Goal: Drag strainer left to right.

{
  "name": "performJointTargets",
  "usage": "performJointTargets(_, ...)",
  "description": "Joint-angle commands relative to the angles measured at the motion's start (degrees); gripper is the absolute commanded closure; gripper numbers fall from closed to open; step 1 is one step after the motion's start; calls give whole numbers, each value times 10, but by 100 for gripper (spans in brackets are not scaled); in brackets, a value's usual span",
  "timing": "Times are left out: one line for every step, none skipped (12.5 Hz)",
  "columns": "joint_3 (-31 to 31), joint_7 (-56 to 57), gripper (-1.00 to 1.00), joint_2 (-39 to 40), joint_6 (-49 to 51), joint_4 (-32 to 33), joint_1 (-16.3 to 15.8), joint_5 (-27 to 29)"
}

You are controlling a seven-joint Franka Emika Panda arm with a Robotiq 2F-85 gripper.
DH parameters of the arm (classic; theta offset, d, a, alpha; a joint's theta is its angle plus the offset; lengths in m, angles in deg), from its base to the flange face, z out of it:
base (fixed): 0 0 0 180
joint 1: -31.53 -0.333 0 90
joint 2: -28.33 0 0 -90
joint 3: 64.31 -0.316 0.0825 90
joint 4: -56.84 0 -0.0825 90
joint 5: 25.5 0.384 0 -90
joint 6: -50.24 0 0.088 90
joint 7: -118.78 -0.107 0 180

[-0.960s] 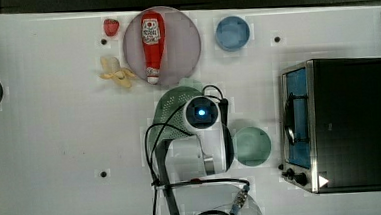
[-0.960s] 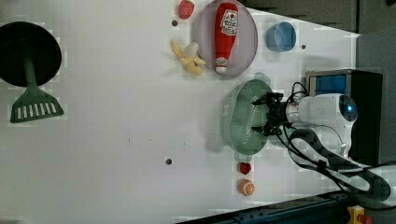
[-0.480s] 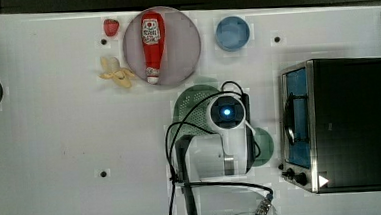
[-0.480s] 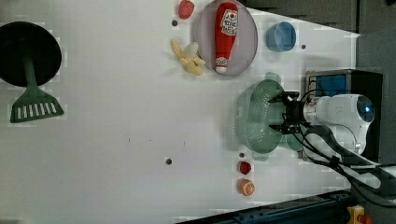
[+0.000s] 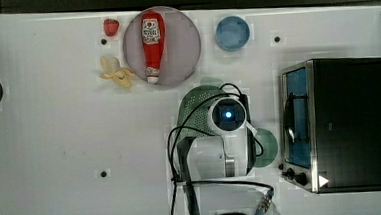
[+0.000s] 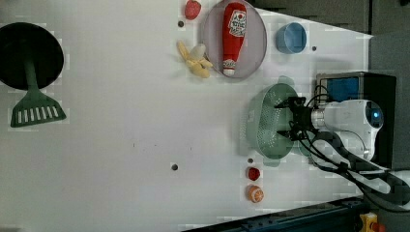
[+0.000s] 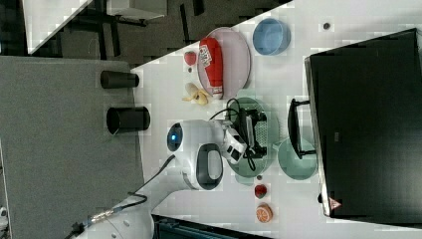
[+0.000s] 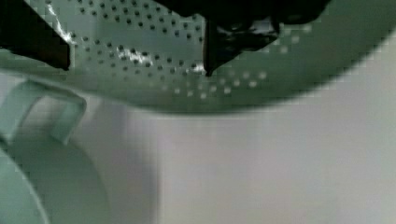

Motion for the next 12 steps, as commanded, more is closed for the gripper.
performJointTargets(-26, 122, -100, -98, 31, -15, 2, 6)
performJointTargets(-33, 167, -100, -130, 61, -21, 2, 7)
performJointTargets(-40, 200, -100, -162, 103, -35, 2, 7)
performJointTargets(-46, 223, -100, -192, 156, -55, 1, 7)
performJointTargets(-53, 243, -100, -218, 214, -83, 1, 9)
performJointTargets(-58, 250, -100, -239, 284, -115, 1, 14)
performJointTargets(-63, 252, -100, -256, 354, -148, 1, 25)
performJointTargets(-66, 258, -100, -268, 422, -184, 0, 44)
performJointTargets(-68, 282, -100, -278, 482, -217, 0, 73)
performJointTargets(-66, 310, -100, -288, 531, -245, 0, 105)
performJointTargets(-63, 337, -100, -297, 564, -270, 1, 125)
performJointTargets(-62, 367, -100, -305, 580, -291, 1, 128)
